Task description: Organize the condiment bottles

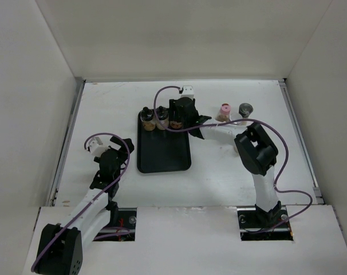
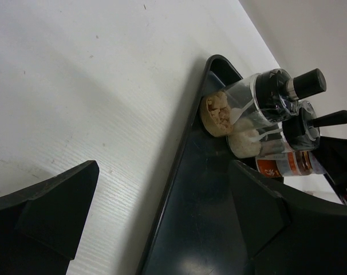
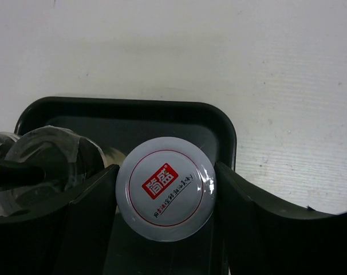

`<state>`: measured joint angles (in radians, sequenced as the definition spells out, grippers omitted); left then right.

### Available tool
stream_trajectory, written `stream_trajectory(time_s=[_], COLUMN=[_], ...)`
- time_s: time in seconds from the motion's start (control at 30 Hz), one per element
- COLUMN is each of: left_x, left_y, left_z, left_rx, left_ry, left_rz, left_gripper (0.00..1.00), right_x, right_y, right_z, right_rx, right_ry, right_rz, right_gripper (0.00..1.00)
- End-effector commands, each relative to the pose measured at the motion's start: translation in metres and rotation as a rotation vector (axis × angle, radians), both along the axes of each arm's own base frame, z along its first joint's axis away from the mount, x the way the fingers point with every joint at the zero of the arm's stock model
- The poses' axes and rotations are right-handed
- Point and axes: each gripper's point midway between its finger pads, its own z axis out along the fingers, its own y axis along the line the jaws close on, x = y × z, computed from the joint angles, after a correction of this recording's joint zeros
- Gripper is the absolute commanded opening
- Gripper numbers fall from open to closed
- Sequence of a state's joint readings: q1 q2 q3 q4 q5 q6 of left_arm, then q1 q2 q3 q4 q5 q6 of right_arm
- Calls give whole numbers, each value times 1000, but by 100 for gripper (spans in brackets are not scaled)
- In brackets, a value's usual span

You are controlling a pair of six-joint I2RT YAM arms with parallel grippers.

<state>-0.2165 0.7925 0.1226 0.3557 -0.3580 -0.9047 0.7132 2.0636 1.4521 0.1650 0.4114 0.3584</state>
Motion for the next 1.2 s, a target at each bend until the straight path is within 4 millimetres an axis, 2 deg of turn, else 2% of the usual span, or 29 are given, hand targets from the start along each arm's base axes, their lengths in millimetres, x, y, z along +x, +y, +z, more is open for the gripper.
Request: stream_trajectory(time_s=[0.0,0.03,0.1,0.2,0.3,0.4,0.47,0.5,0.57,0.6,0.67,0.7,0.77,0.9,0.97,1.03,1.17], left_x=[4,4,5,5,4,4,3,3,3,3,3,3,3,5,5,5,5], left_y=[0,-1,-1,-2,-2,0,-1,-1,0,-1,-3,-4,-3,-7,-5,-5,-6], left_z=[8,8,8,8,10,11,10,11,11,10,9,11,10,7,8,8,8], left_rx=[-1,-2,-2,1,-3,1,-4,-4,-1,-3,-9,-11,-9,-12,-11,-12,-12], left_ry=[-39,-37,-37,-35,-46,-49,-49,-51,-52,-49,-46,-52,-52,-35,-40,-41,-41], left_rz=[-2,-5,-3,-7,-6,0,-5,-5,1,-3,-11,-16,-8,-23,-16,-16,-19], left_gripper=[100,100,100,100,100,100,100,100,100,100,100,100,100,100,100,100,100], right_x=[21,20,17,12,1,-14,-28,-36,-51,-56,-68,-73,-82,-92,-96,-96,-89], right_y=[14,13,12,8,-3,-17,-30,-41,-71,-91,-134,-156,-189,-245,-262,-267,-259], right_z=[62,59,59,76,98,119,130,136,143,147,148,149,146,127,108,97,87], right_rx=[135,131,130,152,164,182,193,197,193,182,146,134,114,73,32,6,-9], right_ry=[-149,-144,-145,-163,-183,-195,-206,-218,-236,-246,-247,-244,-236,-199,-153,-116,-94], right_rz=[-18,-18,-20,-21,-28,-33,-41,-52,-105,-142,-227,-271,-333,-458,-498,-499,-450], right_gripper=[59,62,75,89,95,94,88,80,50,38,29,29,35,76,89,93,99])
